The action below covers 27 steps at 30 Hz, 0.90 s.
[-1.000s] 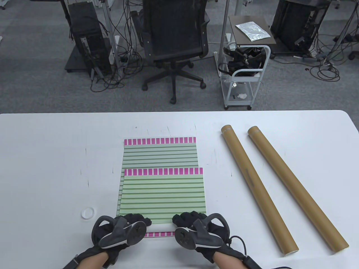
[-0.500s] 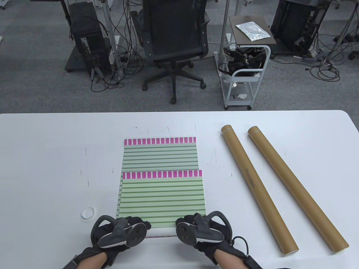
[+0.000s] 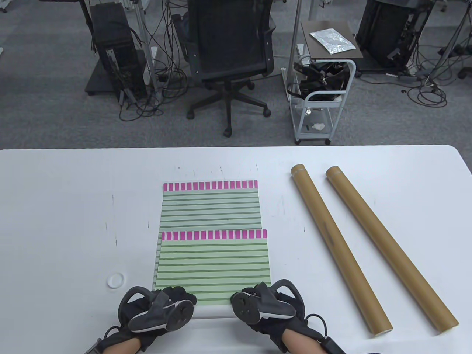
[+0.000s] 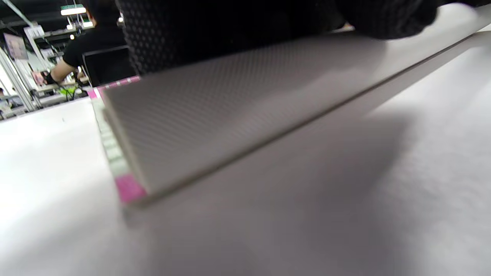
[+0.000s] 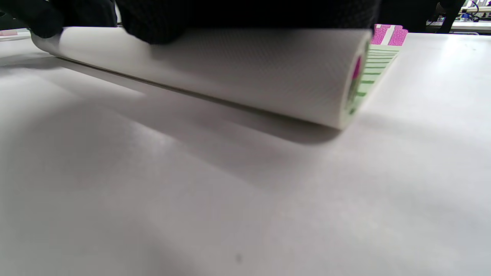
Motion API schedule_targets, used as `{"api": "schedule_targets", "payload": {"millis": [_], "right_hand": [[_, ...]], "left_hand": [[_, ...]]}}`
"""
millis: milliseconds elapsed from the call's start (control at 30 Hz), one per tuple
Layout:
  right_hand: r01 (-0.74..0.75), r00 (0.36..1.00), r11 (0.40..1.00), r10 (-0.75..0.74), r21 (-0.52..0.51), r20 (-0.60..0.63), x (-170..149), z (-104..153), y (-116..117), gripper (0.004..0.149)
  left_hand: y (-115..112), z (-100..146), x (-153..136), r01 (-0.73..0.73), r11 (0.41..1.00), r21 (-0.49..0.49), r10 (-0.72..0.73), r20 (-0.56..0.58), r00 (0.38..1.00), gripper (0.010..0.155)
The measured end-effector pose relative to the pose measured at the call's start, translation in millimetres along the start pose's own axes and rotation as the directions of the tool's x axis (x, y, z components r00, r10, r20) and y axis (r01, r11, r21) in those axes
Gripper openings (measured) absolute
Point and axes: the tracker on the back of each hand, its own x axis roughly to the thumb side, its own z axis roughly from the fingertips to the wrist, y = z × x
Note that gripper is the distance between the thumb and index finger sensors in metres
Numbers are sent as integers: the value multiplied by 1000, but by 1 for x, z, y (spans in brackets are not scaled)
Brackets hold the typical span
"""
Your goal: Roll up mouse pads and store in mailing tubes
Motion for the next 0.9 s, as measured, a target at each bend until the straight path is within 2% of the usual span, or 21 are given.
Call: {"api": "schedule_targets", "payload": {"millis": [100,200,233,500,667,900], "right_hand": [[-7,1000,1000,7,-9,3,1,1,1,50],[-113,993,985,117,-130,26,5,4,-2,50],[-122,992,983,126,-137,26,6,5,-3,50],[-91,996,992,92,-82,10,6,0,0,50],[-116,993,991,117,-64,5,8,-2,2,50],[-164,986,982,164,-96,-10,7,3,2,52]], "left_hand": [[-4,-2,2,-4,1000,-26,3,-4,1000,47],[-7,-6,-3,-57,997,-48,56,-21,998,47],[-7,-7,-4,-70,996,-56,69,-22,997,47],[-8,-5,-8,-70,997,-41,69,-26,997,47],[-12,-2,-14,-120,992,-42,120,-8,993,54],[-12,-4,-11,-109,992,-57,108,-24,994,52]]}}
